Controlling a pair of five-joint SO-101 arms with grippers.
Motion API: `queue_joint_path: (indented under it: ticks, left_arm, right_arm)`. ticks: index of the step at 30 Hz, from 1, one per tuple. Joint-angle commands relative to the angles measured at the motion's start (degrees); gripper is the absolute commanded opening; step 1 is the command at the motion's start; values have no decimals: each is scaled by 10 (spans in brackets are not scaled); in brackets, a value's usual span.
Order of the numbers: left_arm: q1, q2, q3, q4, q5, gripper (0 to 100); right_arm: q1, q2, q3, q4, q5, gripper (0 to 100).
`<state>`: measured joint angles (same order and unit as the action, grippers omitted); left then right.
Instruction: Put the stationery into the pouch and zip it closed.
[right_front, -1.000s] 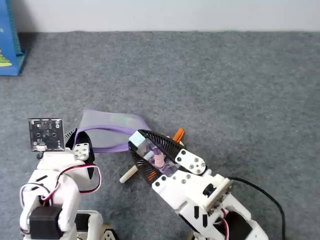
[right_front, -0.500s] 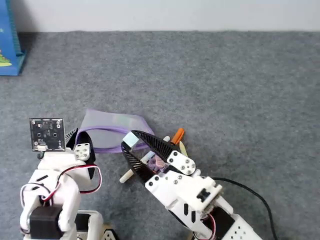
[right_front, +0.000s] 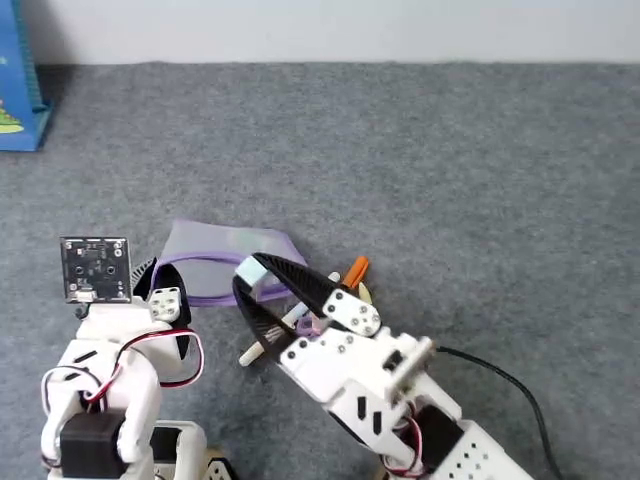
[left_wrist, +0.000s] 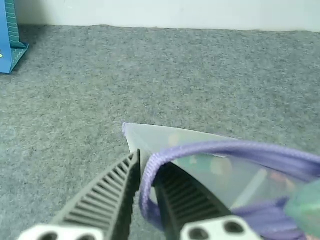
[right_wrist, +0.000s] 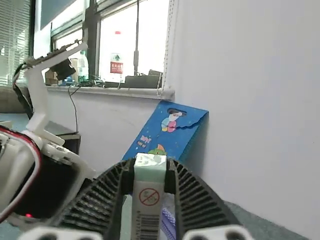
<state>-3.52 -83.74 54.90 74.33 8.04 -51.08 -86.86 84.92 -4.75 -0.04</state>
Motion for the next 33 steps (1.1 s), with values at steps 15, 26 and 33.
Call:
queue_joint_path:
  ticks: [15, 26, 33]
  left_arm:
    - [1, 3, 0, -17, 9, 12]
    - [1, 3, 0, -17, 8, 12]
    - [-29, 3, 0, -19, 8, 12]
  right_arm:
    - [15, 274, -59, -206, -4, 9]
    - [18, 237, -59, -92, -3, 218]
    - [84, 96, -99, 158, -28, 169]
